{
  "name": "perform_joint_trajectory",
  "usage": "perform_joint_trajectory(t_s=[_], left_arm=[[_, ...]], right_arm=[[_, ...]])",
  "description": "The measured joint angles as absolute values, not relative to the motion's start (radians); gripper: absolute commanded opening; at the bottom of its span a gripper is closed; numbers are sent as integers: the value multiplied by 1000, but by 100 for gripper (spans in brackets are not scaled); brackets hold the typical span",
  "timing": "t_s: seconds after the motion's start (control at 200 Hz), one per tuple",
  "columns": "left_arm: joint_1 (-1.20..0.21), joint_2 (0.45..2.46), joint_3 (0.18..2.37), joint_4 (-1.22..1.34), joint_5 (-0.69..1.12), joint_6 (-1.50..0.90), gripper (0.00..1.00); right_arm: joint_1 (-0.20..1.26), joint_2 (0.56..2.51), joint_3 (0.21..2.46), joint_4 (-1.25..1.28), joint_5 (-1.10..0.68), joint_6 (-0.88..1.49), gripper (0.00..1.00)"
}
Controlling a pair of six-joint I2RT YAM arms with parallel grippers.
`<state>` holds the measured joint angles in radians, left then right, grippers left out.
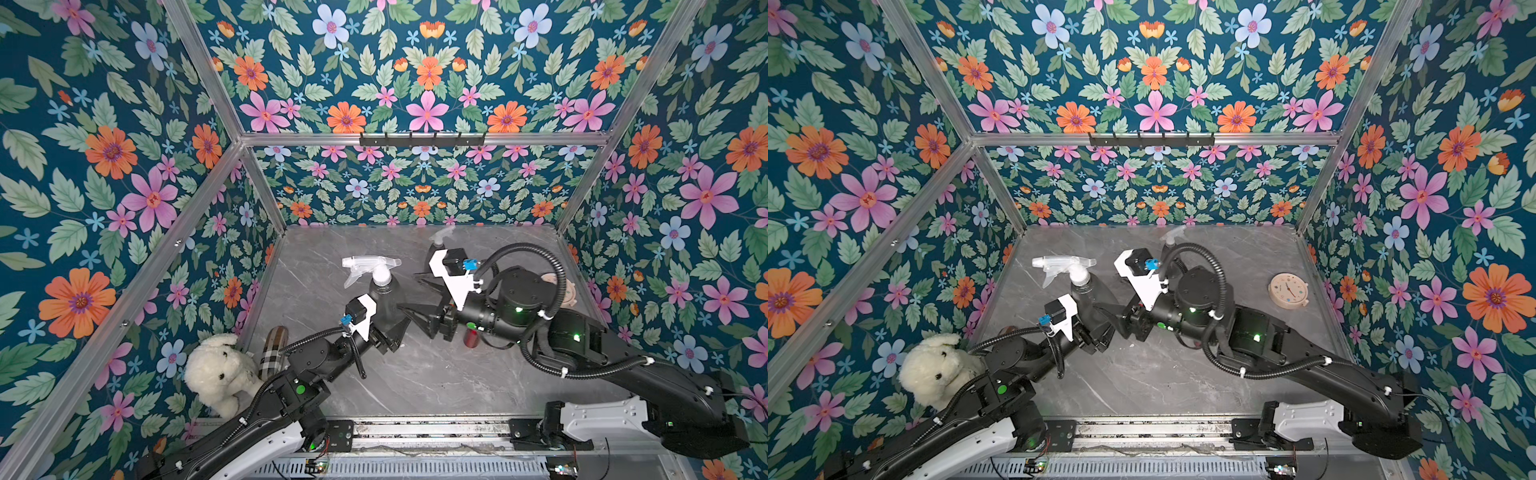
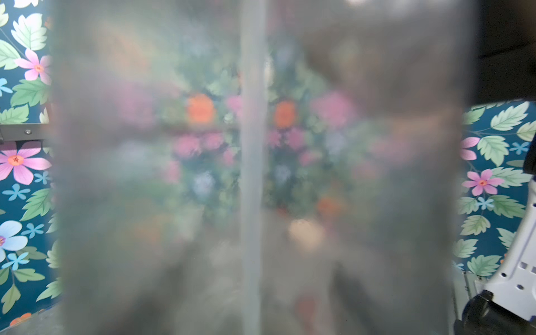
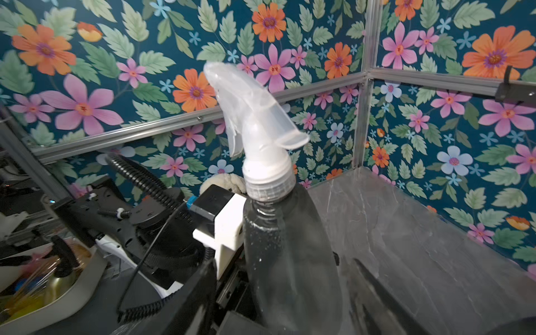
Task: Attach spray nozzles to spray bottles
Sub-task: Screw the spray nozzle on the spray bottle.
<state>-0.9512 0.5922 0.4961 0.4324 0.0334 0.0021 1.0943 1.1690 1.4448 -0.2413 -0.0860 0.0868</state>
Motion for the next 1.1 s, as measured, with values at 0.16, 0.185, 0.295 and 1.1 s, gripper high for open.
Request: perform_joint_trajectory(t_s=[0.16,0.185,0.295,1.1], left_arm=[[-951,590,509,418,146,2,0],[-951,590,511,414,166,2,0],[-951,595,522,395,260,-2,0],[-951,638,529,368,374,-31,0]], right_arm=[[845,1196,1499,-265,-448,132,75],[824,1208,1513,-275,-509,136,75],[773,1262,1588,-302,-717,144,75],[859,1422,1787,-474,-943,17,49]])
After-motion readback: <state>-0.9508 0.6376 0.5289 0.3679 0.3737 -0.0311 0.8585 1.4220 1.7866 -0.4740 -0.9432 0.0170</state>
